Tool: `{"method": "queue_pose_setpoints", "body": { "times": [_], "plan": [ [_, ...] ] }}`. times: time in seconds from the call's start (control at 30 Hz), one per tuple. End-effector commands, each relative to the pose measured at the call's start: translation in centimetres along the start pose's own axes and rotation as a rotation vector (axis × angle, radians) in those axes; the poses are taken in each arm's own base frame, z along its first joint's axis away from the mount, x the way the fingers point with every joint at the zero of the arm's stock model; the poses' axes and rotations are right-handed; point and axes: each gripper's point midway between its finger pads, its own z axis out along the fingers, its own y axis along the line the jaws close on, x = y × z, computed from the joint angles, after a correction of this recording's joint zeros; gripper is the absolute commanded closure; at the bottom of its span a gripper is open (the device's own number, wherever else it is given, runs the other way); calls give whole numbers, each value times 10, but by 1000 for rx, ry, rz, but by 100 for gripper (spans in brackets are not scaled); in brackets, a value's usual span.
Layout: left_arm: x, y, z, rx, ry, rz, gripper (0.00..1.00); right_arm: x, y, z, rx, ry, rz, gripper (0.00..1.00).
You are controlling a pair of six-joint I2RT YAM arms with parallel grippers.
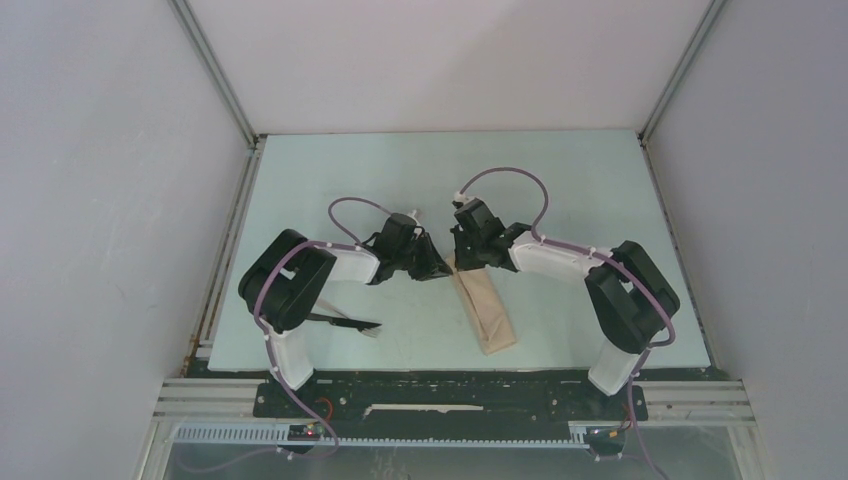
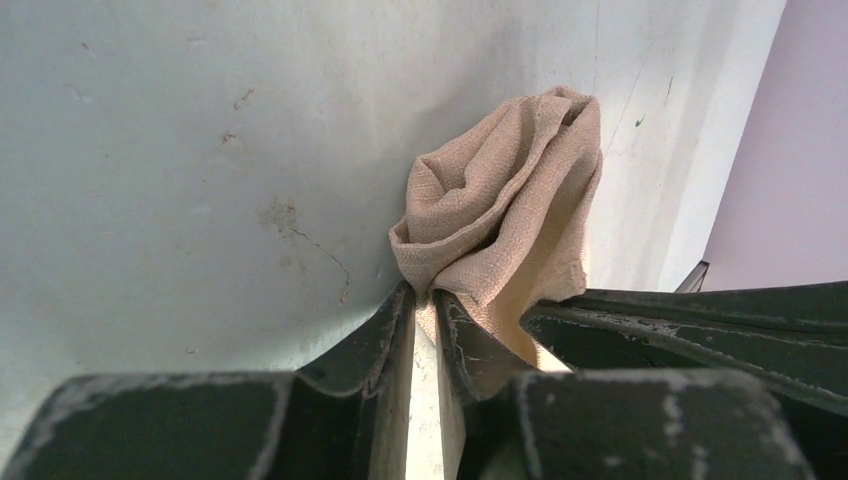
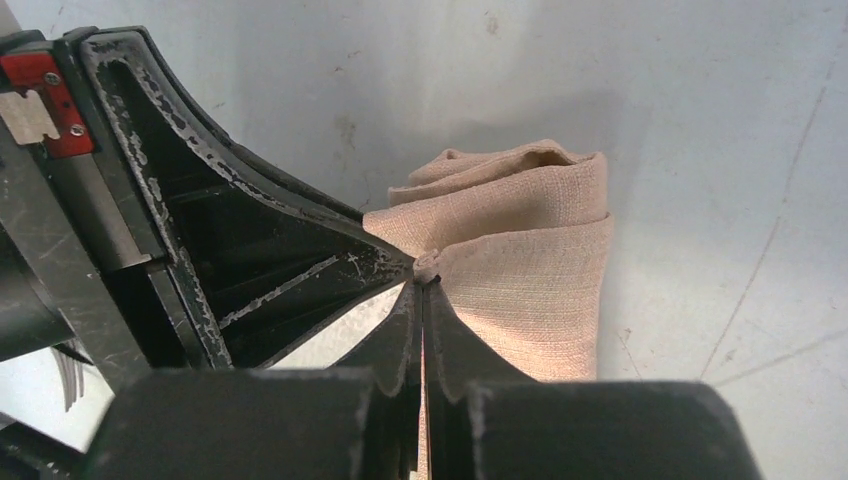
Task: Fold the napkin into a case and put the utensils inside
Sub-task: Pick up the top corner of the smaller rectangle folded napkin from the center of the board.
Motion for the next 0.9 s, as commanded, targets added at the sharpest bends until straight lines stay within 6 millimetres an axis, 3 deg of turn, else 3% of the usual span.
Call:
{"method": "queue_pose_setpoints", "body": {
  "times": [0.0, 0.27, 0.47, 0.67, 0.87],
  "plan": [
    [-8, -3, -1, 20, -33, 32, 80, -4, 17, 10, -115, -6, 40, 100],
    [-8, -1, -4, 14, -41, 31, 81, 11, 9, 31, -183, 22, 63, 98],
    [-8, -4, -8, 18, -43, 27, 81, 18, 0, 34, -220, 11, 33, 85],
    [-14, -8, -30, 13, -79, 38, 80, 20, -3, 38, -231, 8, 6, 74],
    [-17, 0, -58, -19, -119, 57, 79, 24, -6, 40, -198, 3, -72, 68]
  ]
}}
